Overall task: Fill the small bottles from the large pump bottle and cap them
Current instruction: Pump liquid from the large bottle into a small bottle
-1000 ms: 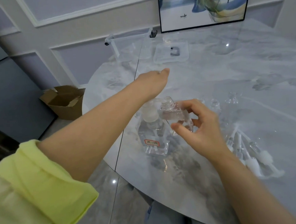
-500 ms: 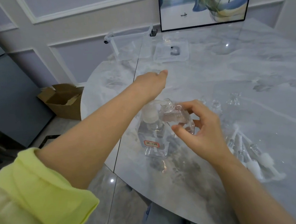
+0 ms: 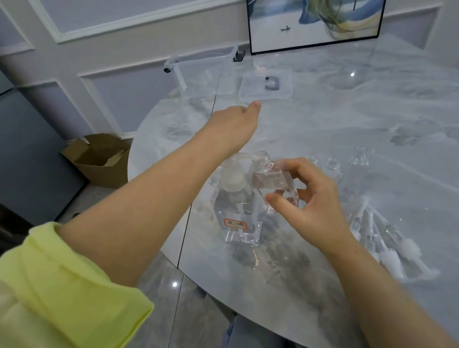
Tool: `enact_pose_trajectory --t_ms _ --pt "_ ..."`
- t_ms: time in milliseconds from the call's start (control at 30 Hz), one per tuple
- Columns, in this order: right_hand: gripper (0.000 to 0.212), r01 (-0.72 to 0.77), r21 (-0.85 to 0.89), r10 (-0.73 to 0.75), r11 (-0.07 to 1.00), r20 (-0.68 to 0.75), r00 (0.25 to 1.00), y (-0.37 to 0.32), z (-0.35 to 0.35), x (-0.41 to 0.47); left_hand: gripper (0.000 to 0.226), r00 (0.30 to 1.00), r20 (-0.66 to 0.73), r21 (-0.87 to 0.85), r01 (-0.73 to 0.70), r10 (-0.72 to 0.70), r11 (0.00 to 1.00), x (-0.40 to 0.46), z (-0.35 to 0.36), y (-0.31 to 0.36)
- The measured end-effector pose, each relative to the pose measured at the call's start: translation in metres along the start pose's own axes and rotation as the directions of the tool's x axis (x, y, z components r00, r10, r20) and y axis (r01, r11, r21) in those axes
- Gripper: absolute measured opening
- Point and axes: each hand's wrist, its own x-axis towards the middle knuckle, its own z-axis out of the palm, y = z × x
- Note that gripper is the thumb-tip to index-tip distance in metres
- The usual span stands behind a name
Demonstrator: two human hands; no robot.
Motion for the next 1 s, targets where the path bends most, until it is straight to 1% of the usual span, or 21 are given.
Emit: enact_pose_trajectory --t_ms 133,300,400,467,600,633,733,800,867,933,967,1000 --pt "0.034 0.011 -0.014 -0.011 1.000 0.006 1.000 0.0004 -0.0004 0.0005 0.052 1.000 0.004 -0.064 -0.008 0.008 0.998 0.0026 0.0011 -0.0024" --pt "0.034 0.033 -0.027 -0.033 0.999 0.012 0.999 0.0014 -0.0007 0.0008 0.053 0.997 0.069 -0.131 0.032 -0.023 0.991 0.0077 0.0028 -0.0046" --pt "0.034 0.038 -0.044 -0.037 0.998 0.010 0.999 0.0010 0.0007 0.0006 0.054 0.992 0.109 -0.121 0.081 -0.068 0.989 0.0064 0.0074 -0.0087" --pt "0.036 0.041 -0.046 -0.041 0.998 0.001 0.999 0.0011 0.0004 0.0014 0.054 0.991 0.105 -0.109 0.100 -0.089 0.989 0.0065 0.0090 -0.0094" --pt "0.037 0.017 -0.040 -0.017 0.999 -0.002 1.000 0.0021 -0.0020 0.0013 0.051 0.999 0.038 -0.115 0.040 -0.036 0.993 0.0086 0.0078 -0.0051" --pt "0.036 0.015 -0.043 -0.015 0.999 0.001 1.000 0.0026 -0.0018 0.0018 0.051 0.998 0.049 -0.112 0.037 -0.031 0.993 0.0083 0.0075 -0.0046" --pt "0.036 0.014 -0.055 -0.013 0.998 0.003 1.000 0.0031 -0.0016 0.0012 0.055 0.985 0.158 -0.048 0.072 -0.064 0.996 0.0071 0.0074 -0.0043" --pt "0.036 0.014 -0.046 -0.015 0.999 -0.005 1.000 0.0031 -0.0015 0.0010 0.056 0.988 0.146 -0.050 0.064 -0.057 0.997 0.0081 0.0052 -0.0038" --pt "0.036 0.010 -0.041 -0.010 0.999 -0.008 1.000 0.0036 -0.0011 0.0019 0.056 0.991 0.130 -0.094 0.053 -0.040 0.994 0.0096 0.0046 -0.0036" --pt "0.036 0.011 -0.054 -0.011 0.998 -0.005 1.000 0.0047 -0.0005 0.0026 0.058 0.979 0.198 -0.103 0.078 -0.057 0.992 0.0085 0.0063 -0.0028" --pt "0.036 0.005 -0.058 -0.006 0.998 -0.002 1.000 0.0051 -0.0005 0.0021 0.057 0.977 0.203 -0.100 0.078 -0.056 0.992 0.0069 0.0077 -0.0029" --pt "0.037 0.003 -0.058 -0.003 0.998 -0.004 1.000 0.0048 -0.0004 0.0019 0.056 0.986 0.166 -0.094 0.047 -0.031 0.995 0.0068 0.0084 -0.0027"
